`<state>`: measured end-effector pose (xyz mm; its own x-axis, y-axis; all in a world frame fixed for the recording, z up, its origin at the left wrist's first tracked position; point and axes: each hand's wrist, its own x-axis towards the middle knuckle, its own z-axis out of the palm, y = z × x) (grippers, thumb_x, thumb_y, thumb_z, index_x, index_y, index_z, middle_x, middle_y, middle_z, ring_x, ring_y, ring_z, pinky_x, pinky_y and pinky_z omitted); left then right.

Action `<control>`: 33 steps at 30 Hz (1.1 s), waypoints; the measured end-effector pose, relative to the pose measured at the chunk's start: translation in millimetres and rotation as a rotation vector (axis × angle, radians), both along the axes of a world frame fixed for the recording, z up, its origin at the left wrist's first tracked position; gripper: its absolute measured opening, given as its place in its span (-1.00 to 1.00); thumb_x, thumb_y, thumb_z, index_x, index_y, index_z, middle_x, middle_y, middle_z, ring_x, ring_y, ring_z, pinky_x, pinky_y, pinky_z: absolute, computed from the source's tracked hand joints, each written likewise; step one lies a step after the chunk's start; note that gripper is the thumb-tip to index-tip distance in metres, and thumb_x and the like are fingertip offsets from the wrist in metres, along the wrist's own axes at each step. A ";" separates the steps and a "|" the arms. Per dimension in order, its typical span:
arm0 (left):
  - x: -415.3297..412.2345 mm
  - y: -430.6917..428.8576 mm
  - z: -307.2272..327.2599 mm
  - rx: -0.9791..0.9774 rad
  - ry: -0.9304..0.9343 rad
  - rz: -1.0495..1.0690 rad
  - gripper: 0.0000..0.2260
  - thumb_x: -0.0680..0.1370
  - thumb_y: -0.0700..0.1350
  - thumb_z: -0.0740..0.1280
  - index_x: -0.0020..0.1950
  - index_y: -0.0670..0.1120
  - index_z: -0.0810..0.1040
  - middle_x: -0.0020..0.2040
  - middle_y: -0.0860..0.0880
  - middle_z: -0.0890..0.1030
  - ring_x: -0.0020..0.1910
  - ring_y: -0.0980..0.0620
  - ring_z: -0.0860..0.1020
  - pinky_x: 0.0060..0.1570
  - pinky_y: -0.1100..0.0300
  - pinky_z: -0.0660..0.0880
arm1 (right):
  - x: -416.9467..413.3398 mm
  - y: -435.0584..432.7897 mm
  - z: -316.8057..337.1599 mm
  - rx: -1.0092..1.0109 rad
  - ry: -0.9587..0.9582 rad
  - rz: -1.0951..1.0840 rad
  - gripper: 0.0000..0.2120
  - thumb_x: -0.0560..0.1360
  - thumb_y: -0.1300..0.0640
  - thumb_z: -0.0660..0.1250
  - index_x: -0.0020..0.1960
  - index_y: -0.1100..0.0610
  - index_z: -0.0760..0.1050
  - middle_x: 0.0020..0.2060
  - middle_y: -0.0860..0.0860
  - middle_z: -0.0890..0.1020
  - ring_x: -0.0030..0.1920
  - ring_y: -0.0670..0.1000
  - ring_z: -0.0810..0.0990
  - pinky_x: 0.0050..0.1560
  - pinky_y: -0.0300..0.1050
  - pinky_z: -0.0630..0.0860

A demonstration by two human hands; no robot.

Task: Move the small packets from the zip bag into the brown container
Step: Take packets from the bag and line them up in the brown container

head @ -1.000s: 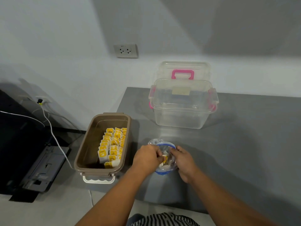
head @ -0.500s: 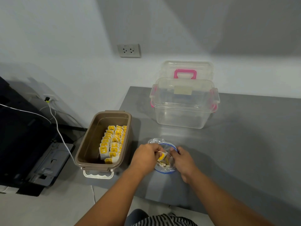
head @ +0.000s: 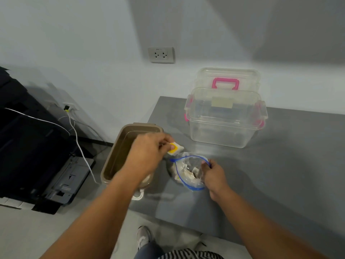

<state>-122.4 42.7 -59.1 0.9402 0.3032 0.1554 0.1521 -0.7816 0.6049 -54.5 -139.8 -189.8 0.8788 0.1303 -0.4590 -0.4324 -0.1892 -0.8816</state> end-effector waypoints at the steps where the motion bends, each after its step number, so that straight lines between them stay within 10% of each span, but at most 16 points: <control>1: -2.1 12.0 9.5 0.033 -0.005 0.011 -0.92 0.46 -0.10 0.53 -0.08 0.04 0.70 -0.27 0.16 0.65 -0.27 0.29 0.57 -0.14 0.40 0.48 | 0.8 3.5 0.6 -0.004 0.004 -0.002 -0.85 0.66 0.15 0.21 0.00 0.11 0.55 -0.17 0.05 0.63 -0.21 0.00 0.57 -0.22 -0.15 0.48; 20: 20.6 120.8 -37.0 0.587 1.002 -0.603 -0.92 0.47 -0.20 0.44 -0.11 -0.05 0.71 -0.20 0.06 0.64 -0.12 0.01 0.61 0.00 0.11 0.57 | -12.8 41.0 -7.7 -0.010 0.046 -0.118 -0.80 0.67 0.17 0.23 -0.12 0.08 0.52 -0.25 0.01 0.60 -0.25 -0.01 0.56 -0.38 -0.31 0.49; 33: 48.3 121.7 -65.3 0.846 1.022 -0.708 -0.87 0.53 -0.17 0.42 -0.16 -0.06 0.50 -0.23 -0.01 0.52 -0.12 -0.05 0.59 -0.03 0.06 0.60 | -14.4 46.7 -13.7 0.004 0.111 -0.194 -0.83 0.66 0.15 0.27 -0.11 0.11 0.53 -0.27 0.04 0.59 -0.28 0.00 0.55 -0.28 -0.14 0.49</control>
<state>-74.0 164.4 -124.4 0.6579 -0.0885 -0.7479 -0.3301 -0.9265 -0.1807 -69.0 -93.1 -203.5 0.8316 -0.0339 -0.5543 -0.5550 -0.0892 -0.8271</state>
